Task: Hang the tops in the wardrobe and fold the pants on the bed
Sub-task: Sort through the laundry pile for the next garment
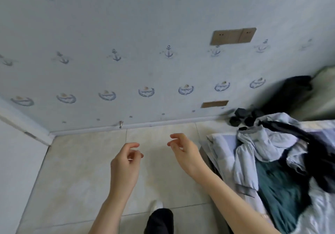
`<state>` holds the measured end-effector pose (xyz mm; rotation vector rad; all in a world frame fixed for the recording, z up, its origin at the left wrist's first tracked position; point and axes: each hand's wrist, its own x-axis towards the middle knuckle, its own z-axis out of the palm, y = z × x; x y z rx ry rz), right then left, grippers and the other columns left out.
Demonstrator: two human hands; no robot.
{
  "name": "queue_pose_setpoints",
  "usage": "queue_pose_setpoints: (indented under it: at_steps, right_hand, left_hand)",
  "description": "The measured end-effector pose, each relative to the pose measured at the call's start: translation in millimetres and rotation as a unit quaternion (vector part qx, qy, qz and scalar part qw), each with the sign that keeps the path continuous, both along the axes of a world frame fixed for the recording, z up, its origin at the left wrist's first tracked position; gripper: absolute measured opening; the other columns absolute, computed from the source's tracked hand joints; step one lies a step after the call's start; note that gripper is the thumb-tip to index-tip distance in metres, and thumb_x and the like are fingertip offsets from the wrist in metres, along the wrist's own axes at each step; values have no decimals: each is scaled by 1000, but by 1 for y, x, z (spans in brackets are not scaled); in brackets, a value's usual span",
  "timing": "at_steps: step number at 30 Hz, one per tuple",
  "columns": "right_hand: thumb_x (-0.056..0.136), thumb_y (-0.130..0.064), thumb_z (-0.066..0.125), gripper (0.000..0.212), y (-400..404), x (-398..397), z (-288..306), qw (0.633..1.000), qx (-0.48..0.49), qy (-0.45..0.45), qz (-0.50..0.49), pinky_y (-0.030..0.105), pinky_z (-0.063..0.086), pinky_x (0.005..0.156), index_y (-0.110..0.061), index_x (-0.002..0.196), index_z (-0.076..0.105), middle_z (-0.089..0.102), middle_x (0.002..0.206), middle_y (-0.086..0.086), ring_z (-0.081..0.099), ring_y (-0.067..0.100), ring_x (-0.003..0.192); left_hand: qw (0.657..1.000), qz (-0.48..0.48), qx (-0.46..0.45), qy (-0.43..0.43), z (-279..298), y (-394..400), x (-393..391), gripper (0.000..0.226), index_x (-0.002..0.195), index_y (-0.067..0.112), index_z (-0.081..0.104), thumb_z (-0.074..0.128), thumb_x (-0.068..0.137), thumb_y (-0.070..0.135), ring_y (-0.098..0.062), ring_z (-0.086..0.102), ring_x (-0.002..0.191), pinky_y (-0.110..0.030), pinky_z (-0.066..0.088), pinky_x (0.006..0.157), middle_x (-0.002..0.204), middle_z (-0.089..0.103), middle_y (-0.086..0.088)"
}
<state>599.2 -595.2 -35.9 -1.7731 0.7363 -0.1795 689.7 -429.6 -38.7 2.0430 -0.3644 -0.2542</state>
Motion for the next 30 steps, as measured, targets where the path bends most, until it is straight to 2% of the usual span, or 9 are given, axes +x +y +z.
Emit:
queue_pose_setpoints:
  at_steps: [8,13,16,19,20,23,25,28,30]
  right_hand:
    - [97,-26,47,24,-102,38,-18,984,-15,42,-175,8,46,64,-28,120,54,64,106,-8,59,2,92]
    - [98,-26,46,24,-151,12,-26,959,-5,65,-277,7,46,62,-24,121,54,65,106,-6,61,9,88]
    - [98,-27,46,24,-183,-18,-32,937,-1,89,-337,22,51,77,-25,120,55,66,107,-9,60,7,94]
    - [97,-25,47,21,-224,-57,-47,915,19,100,-390,18,45,67,-27,116,55,65,102,-10,59,7,88]
    - [96,-24,48,20,-236,-67,-51,909,22,104,-402,19,43,70,-27,115,55,64,100,-11,58,8,89]
    - [95,-20,49,15,-278,-100,-68,898,35,113,-425,21,42,72,-27,107,56,64,96,-11,56,8,83]
    - [95,-21,49,16,-308,-119,-81,892,53,125,-431,16,40,70,-26,108,57,65,98,-11,56,7,89]
    - [96,-23,48,22,-355,-147,-104,883,71,152,-437,16,37,66,-21,115,57,66,105,-4,56,10,92]
    - [96,-23,46,25,-382,-162,-117,878,79,168,-441,18,37,59,-18,118,56,67,105,-2,56,11,82]
  left_hand:
    - [982,-186,36,18,-16,-156,95,29,87,37,60,58,88,8,0,64,71,-23,45,63,72,70,16]
    - [954,-289,59,44,-32,-243,94,27,89,33,61,56,89,6,-3,66,75,-24,46,65,71,70,15]
    - [927,-362,81,59,-46,-291,74,26,89,31,60,57,90,5,1,65,75,-16,44,65,71,71,11]
    - [898,-423,107,64,-62,-345,47,24,89,29,61,56,92,6,12,60,68,-6,40,57,73,71,10]
    - [891,-434,117,67,-66,-358,40,25,88,31,61,55,92,7,12,60,70,-5,40,57,73,71,10]
    - [873,-455,160,73,-82,-404,17,27,84,31,61,55,90,5,3,63,71,-4,40,58,73,71,8]
    - [860,-467,192,72,-92,-435,3,24,84,27,62,56,87,4,-9,65,76,-6,42,60,77,72,2]
    - [841,-482,233,83,-106,-480,-21,18,86,22,65,56,87,6,-20,68,82,-28,54,78,81,71,-5]
    - [829,-491,256,83,-116,-505,-33,17,85,23,65,57,86,8,-22,68,83,-32,54,80,82,71,-4]
